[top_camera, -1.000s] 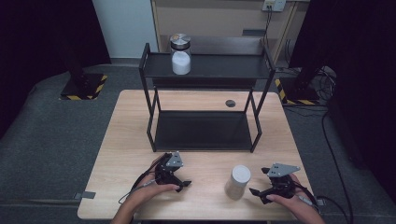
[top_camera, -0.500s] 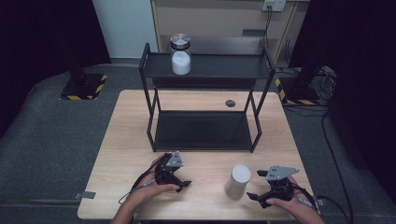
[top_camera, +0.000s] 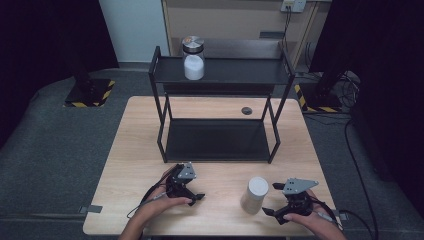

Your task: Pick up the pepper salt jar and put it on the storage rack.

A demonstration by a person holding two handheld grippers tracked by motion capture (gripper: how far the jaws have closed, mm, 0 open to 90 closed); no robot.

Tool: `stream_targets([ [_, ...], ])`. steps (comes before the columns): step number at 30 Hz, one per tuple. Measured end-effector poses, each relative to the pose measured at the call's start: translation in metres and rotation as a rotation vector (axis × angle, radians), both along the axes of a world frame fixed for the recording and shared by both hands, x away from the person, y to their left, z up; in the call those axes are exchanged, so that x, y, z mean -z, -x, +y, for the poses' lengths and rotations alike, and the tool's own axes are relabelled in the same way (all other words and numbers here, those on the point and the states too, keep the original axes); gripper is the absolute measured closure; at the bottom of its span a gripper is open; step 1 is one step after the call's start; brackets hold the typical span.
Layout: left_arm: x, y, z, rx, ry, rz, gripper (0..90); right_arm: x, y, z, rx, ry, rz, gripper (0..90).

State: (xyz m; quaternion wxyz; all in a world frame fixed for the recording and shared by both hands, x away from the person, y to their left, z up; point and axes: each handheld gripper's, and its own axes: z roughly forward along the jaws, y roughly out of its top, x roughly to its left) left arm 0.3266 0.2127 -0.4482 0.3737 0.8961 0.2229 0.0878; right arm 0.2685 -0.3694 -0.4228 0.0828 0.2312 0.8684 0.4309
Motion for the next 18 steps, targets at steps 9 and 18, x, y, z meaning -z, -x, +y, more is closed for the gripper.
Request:
stream_targets([
  [9, 0.000, 0.000, 0.000, 0.000, 0.000, 0.000, 0.0, 0.002, -0.001, 0.004, -0.009, -0.027, 0.002, 5.5],
  [18, 0.000, 0.000, 0.000, 0.000, 0.000, 0.000, 0.0, 0.004, 0.001, 0.011, -0.002, -0.047, -0.016, 5.6],
])
